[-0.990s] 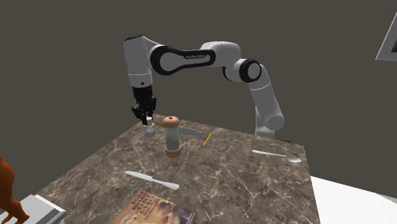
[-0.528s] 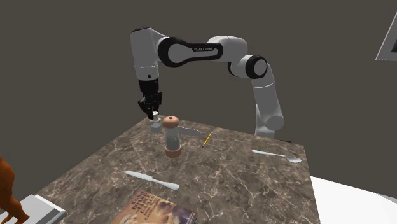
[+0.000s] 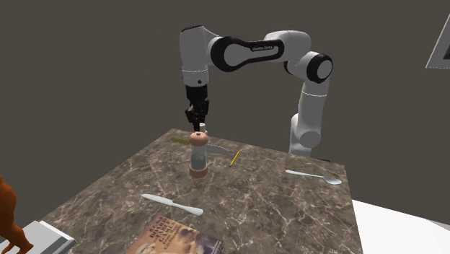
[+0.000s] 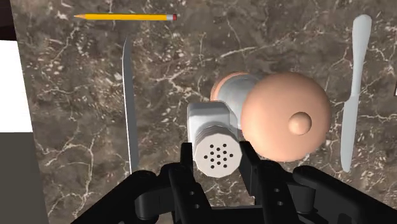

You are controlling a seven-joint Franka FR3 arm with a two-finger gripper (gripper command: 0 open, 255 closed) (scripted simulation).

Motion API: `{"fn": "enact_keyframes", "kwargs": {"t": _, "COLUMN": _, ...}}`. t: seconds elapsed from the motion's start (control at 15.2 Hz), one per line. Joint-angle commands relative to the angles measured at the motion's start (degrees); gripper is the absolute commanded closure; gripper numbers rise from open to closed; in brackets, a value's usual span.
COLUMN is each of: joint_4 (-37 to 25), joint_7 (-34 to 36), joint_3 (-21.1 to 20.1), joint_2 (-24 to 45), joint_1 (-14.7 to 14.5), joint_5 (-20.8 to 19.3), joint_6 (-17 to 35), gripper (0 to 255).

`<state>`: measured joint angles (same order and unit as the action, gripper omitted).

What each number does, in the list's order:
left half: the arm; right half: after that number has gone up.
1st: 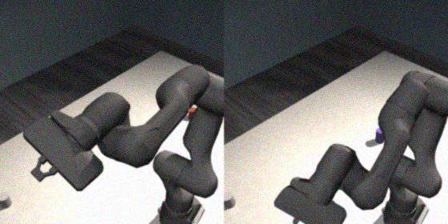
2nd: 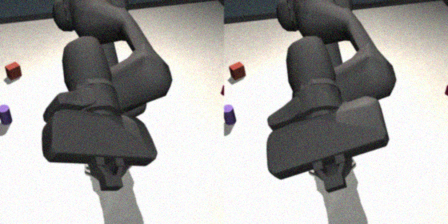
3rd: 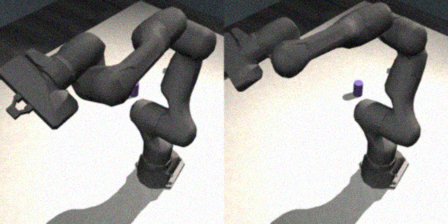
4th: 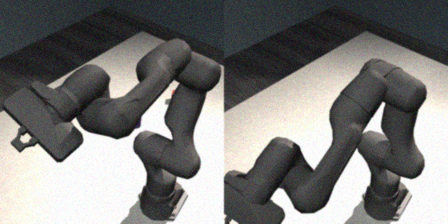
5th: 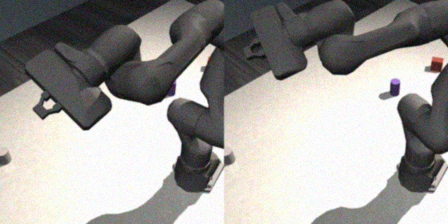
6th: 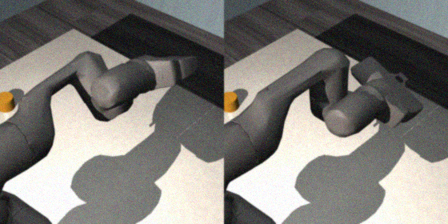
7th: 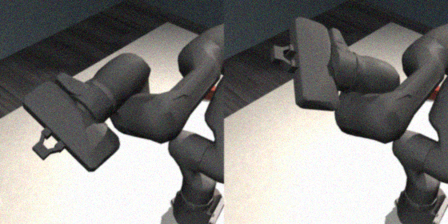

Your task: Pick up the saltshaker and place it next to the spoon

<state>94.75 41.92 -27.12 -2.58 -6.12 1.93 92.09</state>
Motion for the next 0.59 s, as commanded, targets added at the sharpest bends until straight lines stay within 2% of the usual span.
{"fn": "enact_keyframes", "kwargs": {"t": 0.0, "joint_4": 5.25, "joint_7": -1.03, "joint_3": 0.53, "joint_2": -5.5, "joint_1": 0.25, "joint_5": 2.48, "joint_6": 0.26, "gripper": 255}}
{"fn": "enact_keyframes", "kwargs": {"t": 0.53, "joint_4": 19.37, "joint_7": -3.58, "joint_3": 3.55, "joint_2": -24.11, "joint_1": -1.94, "joint_5": 9.2, "joint_6": -3.15, "gripper": 255}}
